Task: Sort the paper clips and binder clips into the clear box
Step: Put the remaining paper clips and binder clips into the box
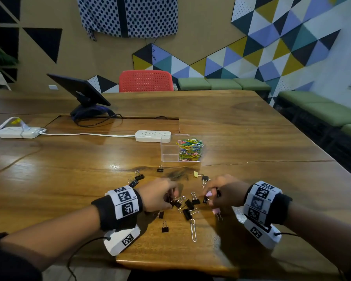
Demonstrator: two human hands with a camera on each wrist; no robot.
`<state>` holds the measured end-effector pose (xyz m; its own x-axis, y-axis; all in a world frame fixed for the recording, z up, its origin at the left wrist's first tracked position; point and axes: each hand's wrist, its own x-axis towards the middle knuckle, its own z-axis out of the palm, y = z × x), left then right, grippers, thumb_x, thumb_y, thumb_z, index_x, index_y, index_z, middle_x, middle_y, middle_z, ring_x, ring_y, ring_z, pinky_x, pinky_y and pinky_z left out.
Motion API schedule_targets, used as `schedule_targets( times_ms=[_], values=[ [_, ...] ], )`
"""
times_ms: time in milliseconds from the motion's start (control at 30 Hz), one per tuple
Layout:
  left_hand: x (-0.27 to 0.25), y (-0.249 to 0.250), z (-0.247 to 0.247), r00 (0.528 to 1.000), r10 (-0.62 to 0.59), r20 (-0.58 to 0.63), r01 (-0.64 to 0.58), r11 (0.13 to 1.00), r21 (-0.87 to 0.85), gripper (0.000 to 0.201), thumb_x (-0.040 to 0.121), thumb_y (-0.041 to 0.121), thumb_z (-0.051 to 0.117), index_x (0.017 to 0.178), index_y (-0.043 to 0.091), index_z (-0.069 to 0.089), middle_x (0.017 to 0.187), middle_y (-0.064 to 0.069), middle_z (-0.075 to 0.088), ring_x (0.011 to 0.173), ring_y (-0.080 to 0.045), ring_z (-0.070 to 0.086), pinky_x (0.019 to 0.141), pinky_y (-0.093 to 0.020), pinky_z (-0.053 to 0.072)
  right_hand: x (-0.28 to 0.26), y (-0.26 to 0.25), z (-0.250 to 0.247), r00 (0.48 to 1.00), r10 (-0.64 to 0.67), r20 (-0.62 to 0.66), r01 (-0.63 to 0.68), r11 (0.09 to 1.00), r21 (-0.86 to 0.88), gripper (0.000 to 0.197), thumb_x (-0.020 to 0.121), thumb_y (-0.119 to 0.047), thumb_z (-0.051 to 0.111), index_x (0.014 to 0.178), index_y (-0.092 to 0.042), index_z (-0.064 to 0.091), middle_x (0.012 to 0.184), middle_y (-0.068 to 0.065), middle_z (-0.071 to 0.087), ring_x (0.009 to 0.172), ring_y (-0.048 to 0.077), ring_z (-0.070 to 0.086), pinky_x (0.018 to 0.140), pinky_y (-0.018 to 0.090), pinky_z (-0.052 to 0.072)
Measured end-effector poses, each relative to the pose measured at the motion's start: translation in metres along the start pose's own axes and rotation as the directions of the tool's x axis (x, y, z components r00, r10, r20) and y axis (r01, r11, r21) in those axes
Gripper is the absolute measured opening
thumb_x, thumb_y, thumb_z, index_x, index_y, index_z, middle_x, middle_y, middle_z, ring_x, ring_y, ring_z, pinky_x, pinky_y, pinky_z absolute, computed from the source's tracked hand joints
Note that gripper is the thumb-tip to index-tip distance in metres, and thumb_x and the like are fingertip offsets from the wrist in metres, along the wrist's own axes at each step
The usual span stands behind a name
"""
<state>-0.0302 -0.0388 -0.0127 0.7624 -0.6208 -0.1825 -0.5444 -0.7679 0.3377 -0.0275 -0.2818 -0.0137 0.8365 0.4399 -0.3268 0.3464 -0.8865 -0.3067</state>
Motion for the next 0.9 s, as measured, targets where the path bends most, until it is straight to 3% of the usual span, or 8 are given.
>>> schedule_targets(
  times_ms=[67, 200, 300, 400, 567, 667, 767, 900],
  values=[
    [-0.003, -0.006, -0.003, 0.999, -0.031, -0.03, 0.029, 0.998, -0.063, 0.031, 0.081, 0.016, 0.066, 0.109, 0.022, 0.055, 0.11, 0.005, 0.054, 0.085, -0.006, 0.051, 0.067, -0.013, 0.043, 0.002, 0.003, 0.0, 0.999, 0.042, 0.003, -0.042, 0.998, 0.042, 0.029, 0.083, -0.027, 0.065, 0.111, -0.031, 0.06, 0.107, -0.004, 0.062, 0.096, 0.013, 0.059, 0.087, 0.027, 0.052],
    [-0.008, -0.015, -0.008, 0.996, -0.072, -0.062, 0.067, 0.995, -0.08, 0.033, 0.08, 0.011, 0.063, 0.11, 0.021, 0.055, 0.107, 0.007, 0.053, 0.083, -0.007, 0.054, 0.063, -0.014, 0.045, 0.004, 0.005, -0.002, 0.999, 0.04, -0.036, -0.038, 0.998, 0.057, 0.025, 0.083, -0.014, 0.063, 0.104, -0.026, 0.062, 0.087, -0.007, 0.061, 0.084, 0.009, 0.058, 0.079, 0.022, 0.05],
    [-0.009, -0.02, -0.006, 0.997, -0.078, -0.019, 0.078, 0.997, 0.011, 0.033, 0.082, 0.013, 0.062, 0.113, 0.024, 0.055, 0.116, 0.005, 0.053, 0.091, -0.007, 0.048, 0.073, -0.015, 0.042, 0.007, 0.004, -0.005, 0.998, 0.045, -0.048, -0.043, 0.998, 0.052, 0.022, 0.082, -0.015, 0.065, 0.101, -0.026, 0.061, 0.081, -0.01, 0.055, 0.079, 0.008, 0.054, 0.077, 0.024, 0.049],
    [-0.008, -0.022, -0.005, 0.997, -0.077, 0.003, 0.076, 0.996, 0.044, 0.033, 0.084, 0.014, 0.06, 0.115, 0.025, 0.055, 0.119, 0.003, 0.05, 0.094, -0.007, 0.044, 0.078, -0.018, 0.041, 0.009, 0.003, -0.011, 0.995, 0.092, -0.032, -0.09, 0.994, 0.058, 0.035, 0.079, -0.022, 0.071, 0.111, -0.023, 0.058, 0.094, -0.004, 0.056, 0.078, 0.008, 0.05, 0.071, 0.022, 0.046],
    [-0.008, -0.025, -0.004, 0.995, -0.101, 0.004, 0.101, 0.995, 0.025, 0.035, 0.084, 0.023, 0.064, 0.117, 0.025, 0.052, 0.12, 0.002, 0.046, 0.095, -0.009, 0.048, 0.083, -0.021, 0.048, 0.013, 0.008, -0.014, 0.985, 0.173, -0.005, -0.173, 0.984, 0.041, 0.06, 0.07, -0.035, 0.078, 0.122, -0.025, 0.051, 0.124, -0.001, 0.049, 0.107, 0.013, 0.045, 0.085, 0.026, 0.04],
    [-0.008, -0.02, -0.004, 0.994, -0.091, 0.055, 0.091, 0.996, 0.003, 0.048, 0.083, 0.038, 0.065, 0.126, 0.025, 0.048, 0.119, 0.001, 0.042, 0.098, -0.01, 0.046, 0.085, -0.023, 0.045, 0.017, 0.01, -0.011, 0.984, 0.176, -0.041, -0.169, 0.976, 0.138, 0.05, 0.069, -0.029, 0.079, 0.113, -0.022, 0.058, 0.118, 0.006, 0.055, 0.085, 0.007, 0.047, 0.071, 0.023, 0.04],
    [-0.006, -0.01, -0.003, 0.995, -0.067, 0.076, 0.066, 0.998, 0.013, 0.059, 0.082, 0.045, 0.065, 0.133, 0.023, 0.043, 0.123, 0.0, 0.042, 0.101, -0.013, 0.047, 0.087, -0.027, 0.048, 0.02, 0.005, -0.011, 0.988, 0.146, -0.041, -0.136, 0.973, 0.189, 0.036, 0.073, -0.025, 0.077, 0.106, -0.02, 0.063, 0.108, -0.005, 0.055, 0.07, -0.004, 0.044, 0.063, 0.015, 0.038],
    [0.002, 0.001, -0.002, 0.993, -0.039, 0.112, 0.033, 0.998, 0.059, 0.064, 0.078, 0.044, 0.068, 0.134, 0.027, 0.042, 0.118, -0.001, 0.042, 0.098, -0.013, 0.045, 0.079, -0.027, 0.045, 0.025, -0.003, -0.013, 0.989, 0.143, -0.033, -0.136, 0.976, 0.168, 0.028, 0.072, -0.025, 0.077, 0.098, -0.02, 0.067, 0.106, -0.008, 0.056, 0.084, 0.001, 0.05, 0.073, 0.021, 0.039]
  ],
)
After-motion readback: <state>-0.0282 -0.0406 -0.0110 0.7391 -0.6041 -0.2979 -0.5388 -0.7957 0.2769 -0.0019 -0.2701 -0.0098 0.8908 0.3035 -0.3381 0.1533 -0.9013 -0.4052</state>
